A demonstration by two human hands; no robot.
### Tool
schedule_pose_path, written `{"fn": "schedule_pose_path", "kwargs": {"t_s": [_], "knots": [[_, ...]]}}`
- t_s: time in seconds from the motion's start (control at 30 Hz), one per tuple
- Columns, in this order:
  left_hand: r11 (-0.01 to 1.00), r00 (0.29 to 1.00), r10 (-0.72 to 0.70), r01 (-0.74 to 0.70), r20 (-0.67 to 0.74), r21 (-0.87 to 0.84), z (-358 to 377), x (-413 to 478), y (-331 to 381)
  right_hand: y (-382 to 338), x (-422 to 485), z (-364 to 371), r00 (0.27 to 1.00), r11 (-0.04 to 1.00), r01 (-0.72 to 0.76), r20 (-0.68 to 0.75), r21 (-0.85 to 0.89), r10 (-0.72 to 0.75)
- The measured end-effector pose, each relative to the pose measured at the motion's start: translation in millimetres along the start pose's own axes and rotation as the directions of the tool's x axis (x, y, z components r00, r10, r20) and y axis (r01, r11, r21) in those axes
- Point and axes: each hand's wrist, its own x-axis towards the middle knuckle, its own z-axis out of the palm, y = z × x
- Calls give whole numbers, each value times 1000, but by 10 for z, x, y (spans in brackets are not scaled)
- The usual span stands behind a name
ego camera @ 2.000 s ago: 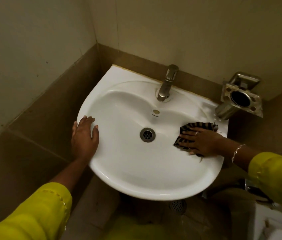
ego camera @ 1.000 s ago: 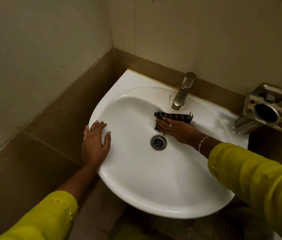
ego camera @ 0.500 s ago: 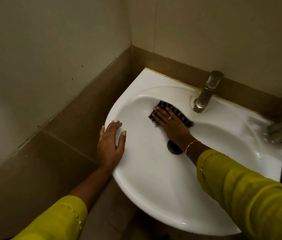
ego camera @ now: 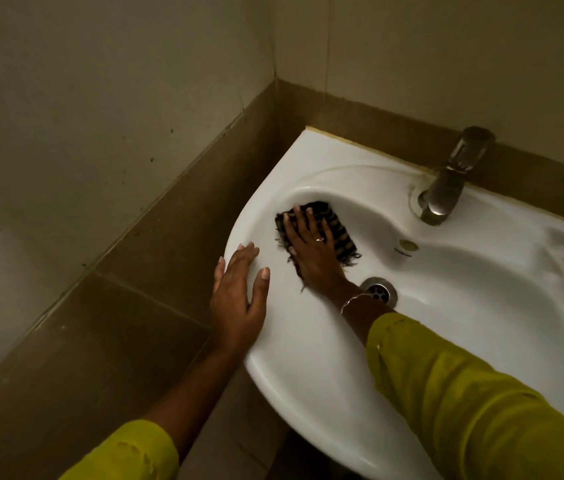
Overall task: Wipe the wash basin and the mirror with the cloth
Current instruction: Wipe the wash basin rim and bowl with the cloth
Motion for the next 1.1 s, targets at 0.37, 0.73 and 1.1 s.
{"fn": "schedule_pose_path", "kwargs": {"t_s": [0.37, 0.73, 1.1], "knots": [[999, 1000, -8, 8, 8, -38, -17, -6, 13, -433, -2, -175, 960, 870, -279, 110, 407, 257], [998, 999, 32, -32, 1, -59, 22, 16, -31, -728, -59, -327, 932, 674, -346, 323, 652, 165], [991, 1000, 10, -13, -18, -136, -13, 23, -37, -902, -574, -718, 851, 636, -332, 512, 697, -117]]}}
